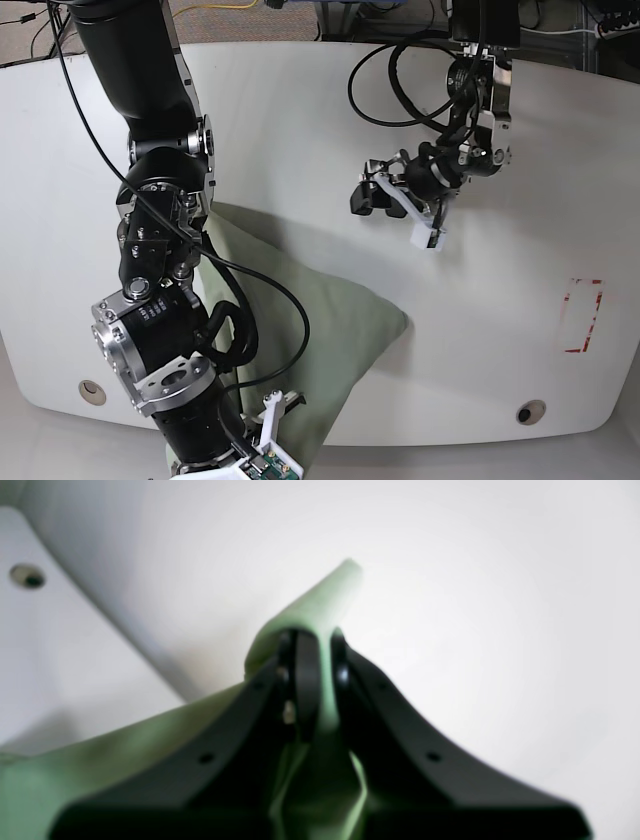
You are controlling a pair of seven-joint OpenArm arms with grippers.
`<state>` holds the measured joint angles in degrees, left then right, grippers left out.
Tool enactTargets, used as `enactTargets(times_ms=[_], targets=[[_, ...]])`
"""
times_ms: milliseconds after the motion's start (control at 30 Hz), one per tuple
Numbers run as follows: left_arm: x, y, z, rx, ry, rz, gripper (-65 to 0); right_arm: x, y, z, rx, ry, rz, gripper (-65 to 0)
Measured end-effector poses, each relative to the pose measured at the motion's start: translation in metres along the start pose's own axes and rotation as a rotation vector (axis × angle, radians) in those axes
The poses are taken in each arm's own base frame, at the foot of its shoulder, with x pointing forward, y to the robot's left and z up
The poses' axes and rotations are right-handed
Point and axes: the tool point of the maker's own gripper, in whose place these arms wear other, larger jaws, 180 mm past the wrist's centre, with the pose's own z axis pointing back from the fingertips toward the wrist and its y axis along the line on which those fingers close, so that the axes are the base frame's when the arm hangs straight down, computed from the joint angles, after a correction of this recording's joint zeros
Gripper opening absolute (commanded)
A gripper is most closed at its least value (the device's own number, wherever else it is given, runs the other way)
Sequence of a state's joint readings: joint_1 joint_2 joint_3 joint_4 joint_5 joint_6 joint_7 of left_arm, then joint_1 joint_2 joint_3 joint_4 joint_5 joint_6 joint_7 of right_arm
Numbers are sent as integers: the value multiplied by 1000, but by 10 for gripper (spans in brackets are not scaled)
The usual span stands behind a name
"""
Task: Layout the t-shirt on the table in an organized manner, then fold the t-shirt properly
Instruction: 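Lift the shirt with the right gripper and bring the left gripper beside it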
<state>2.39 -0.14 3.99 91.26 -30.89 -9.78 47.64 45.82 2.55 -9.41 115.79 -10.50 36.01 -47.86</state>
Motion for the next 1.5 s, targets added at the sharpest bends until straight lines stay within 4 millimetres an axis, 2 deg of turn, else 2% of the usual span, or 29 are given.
enactTargets(times_ms=[133,267,433,600,833,1000,1100,1233,1333,1433,1500], targets=[[9,-19,-21,-52,-36,-34,-269,25,1,-3,13,-56,72,-650],[7,-39,-43,-100,-26,-70,-269,45,4,-5,30,-107,109,-650],[6,-57,-66,-136,-13,-82,-269,57,-7,-5,6,-130,132,-650],[14,-66,-84,-148,-25,-83,-269,73,-22,-4,-33,-159,152,-650],[13,-92,-95,-194,-33,-152,-269,93,-30,-2,-48,-208,178,-650],[-1,-113,-98,-239,-5,-212,-269,89,-33,-5,-49,-189,182,-650],[1,-121,-94,-256,-23,-231,-269,89,-32,-5,-49,-189,182,-650],[17,-121,-78,-268,-79,-276,-269,88,-32,-5,-48,-188,180,-650],[28,-108,-69,-248,-125,-286,-269,82,-32,-5,-47,-174,187,-650],[20,-89,-68,-205,-98,-287,-269,73,-30,-6,-40,-155,189,-650],[14,-84,-69,-196,-88,-269,-269,68,-29,-6,-35,-139,190,-650]])
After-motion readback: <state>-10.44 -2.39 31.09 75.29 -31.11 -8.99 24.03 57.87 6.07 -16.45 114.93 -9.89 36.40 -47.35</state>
